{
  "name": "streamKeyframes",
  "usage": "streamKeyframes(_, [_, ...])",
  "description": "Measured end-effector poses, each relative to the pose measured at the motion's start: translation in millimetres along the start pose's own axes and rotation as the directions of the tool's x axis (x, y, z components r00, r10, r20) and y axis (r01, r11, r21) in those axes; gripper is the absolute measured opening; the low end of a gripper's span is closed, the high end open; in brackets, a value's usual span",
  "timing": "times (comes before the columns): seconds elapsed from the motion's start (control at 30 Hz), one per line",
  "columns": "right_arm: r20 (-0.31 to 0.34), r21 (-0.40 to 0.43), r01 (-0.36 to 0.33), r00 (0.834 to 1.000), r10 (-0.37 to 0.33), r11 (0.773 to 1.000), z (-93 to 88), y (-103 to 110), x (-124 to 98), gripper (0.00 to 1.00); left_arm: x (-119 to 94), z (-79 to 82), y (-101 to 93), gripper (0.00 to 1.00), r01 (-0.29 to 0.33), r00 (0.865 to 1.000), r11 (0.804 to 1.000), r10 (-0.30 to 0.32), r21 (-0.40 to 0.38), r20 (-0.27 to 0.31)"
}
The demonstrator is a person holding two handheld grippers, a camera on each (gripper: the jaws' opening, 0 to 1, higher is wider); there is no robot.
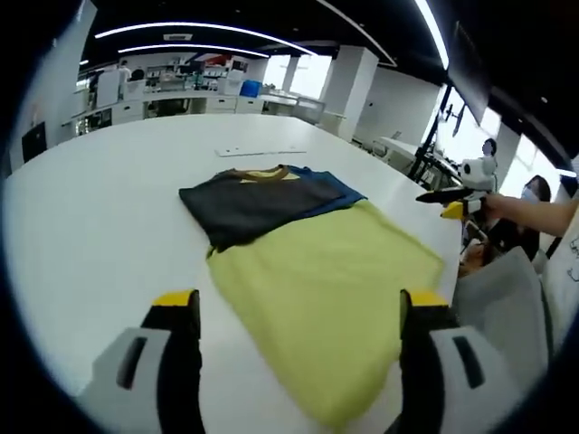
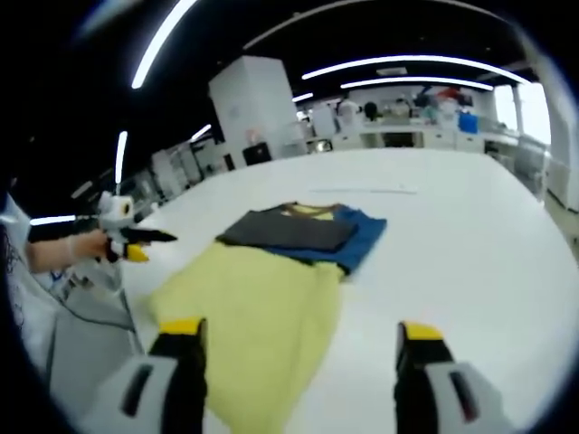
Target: Fold the garment on the visible template until the final outline fits inside the template.
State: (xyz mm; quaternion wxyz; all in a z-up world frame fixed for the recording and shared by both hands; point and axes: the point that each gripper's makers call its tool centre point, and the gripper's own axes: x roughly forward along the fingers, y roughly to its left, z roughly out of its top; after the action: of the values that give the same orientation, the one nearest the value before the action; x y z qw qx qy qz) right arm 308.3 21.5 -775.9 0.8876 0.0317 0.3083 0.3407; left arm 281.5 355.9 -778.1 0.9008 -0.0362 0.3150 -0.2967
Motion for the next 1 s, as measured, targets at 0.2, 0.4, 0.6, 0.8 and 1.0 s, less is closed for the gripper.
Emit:
streamKeyframes(0.2, [-0.024, -0.006, -0.009, 1.0, 0.008, 1.0, -12.4, 3, -7, 0.83, -12, -14.5, -8.9, 0.87, -0.002, 0.999, 1.0, 0.002, -0.001, -0.034])
streamKeyframes(0.4, [-0.052, -0.008, -0.017, 0.998, 0.016, 1.0, -26.3, 8, -15, 0.79, -22, -33.0, -13.4, 0.86, 0.005, 0.997, 0.999, -0.008, -0.043, -0.076])
streamKeyframes(0.6, [-0.08, 0.015, -0.034, 0.996, 0.035, 0.999, -42.5, 13, -21, 0.73, -29, -47.1, -13.8, 0.8, 0.009, 0.995, 0.997, -0.017, -0.076, -0.103])
streamKeyframes(0.8, [-0.124, 0.039, -0.051, 0.991, 0.056, 0.998, -57.2, 17, -27, 0.59, -39, -58.4, -12.5, 0.7, 0.012, 0.992, 0.993, -0.027, -0.118, -0.124])
streamKeyframes(1.0, [-0.144, 0.077, -0.063, 0.987, 0.074, 0.995, -70.2, 22, -31, 0.5, -46, -73.4, -14.8, 0.61, 0.023, 0.989, 0.983, -0.05, -0.184, -0.143])
